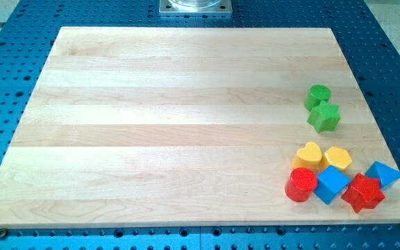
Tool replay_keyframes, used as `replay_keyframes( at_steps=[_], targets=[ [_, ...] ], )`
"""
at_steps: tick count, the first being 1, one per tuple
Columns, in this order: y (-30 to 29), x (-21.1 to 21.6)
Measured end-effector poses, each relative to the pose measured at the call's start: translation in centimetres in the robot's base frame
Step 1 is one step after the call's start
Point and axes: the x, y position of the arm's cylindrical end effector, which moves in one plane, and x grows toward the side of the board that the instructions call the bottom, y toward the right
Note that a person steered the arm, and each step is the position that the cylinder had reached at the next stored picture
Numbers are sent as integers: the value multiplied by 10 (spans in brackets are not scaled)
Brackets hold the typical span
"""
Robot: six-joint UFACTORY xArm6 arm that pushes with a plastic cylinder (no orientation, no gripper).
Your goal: Push the group of blocks towards the center of the board
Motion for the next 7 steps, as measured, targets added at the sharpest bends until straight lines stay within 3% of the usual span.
replay_keyframes(
  at_steps=[1, 2, 7],
  targets=[
    [-18, 41],
    [-52, 42],
    [-158, 8]
  ],
)
